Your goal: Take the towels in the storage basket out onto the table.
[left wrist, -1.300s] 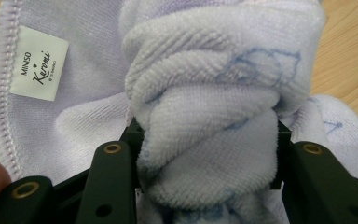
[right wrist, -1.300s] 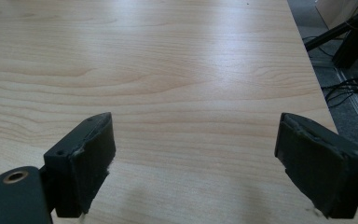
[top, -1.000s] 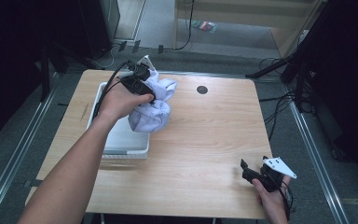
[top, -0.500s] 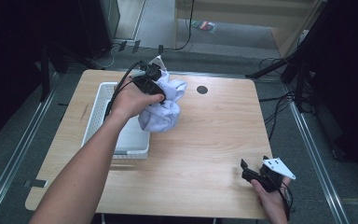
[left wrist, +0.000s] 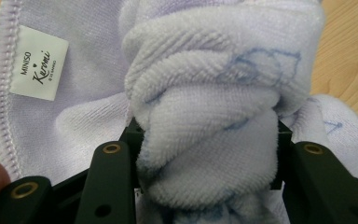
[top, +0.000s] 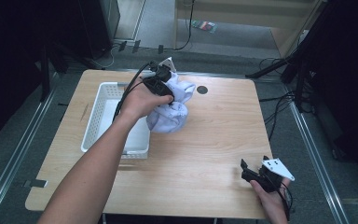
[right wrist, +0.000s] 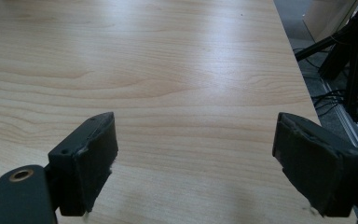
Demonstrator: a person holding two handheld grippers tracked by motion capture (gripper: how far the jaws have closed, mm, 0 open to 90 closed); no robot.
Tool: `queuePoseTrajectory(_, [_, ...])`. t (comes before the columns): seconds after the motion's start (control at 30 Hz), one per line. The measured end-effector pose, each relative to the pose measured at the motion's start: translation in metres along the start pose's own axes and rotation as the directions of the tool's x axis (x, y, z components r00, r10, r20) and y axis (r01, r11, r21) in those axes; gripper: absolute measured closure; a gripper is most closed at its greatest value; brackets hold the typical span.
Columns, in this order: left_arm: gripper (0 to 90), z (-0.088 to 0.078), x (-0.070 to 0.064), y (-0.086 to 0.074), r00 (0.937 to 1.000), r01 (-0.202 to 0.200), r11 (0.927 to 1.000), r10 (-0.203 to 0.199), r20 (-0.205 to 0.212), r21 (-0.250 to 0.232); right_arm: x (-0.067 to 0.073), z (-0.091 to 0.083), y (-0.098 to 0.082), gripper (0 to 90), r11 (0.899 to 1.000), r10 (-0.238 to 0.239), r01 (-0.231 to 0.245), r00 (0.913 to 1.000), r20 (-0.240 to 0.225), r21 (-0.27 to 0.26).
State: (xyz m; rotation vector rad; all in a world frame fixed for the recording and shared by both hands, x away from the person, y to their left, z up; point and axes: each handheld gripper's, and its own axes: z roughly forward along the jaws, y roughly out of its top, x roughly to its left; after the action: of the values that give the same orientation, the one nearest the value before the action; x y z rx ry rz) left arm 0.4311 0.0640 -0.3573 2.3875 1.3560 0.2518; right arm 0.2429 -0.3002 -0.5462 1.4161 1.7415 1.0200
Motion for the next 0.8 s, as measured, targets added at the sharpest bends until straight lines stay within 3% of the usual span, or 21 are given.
queuePoseTrajectory(0.8, [52.6, 0.019, -0.025, 0.011, 0.9984, -0.043, 0.9990, 0.043, 0.037, 0.010, 0.000, 0.000, 0.000, 16.4, 1.000, 0.006, -0.006, 1.0000, 0.002, -0.002])
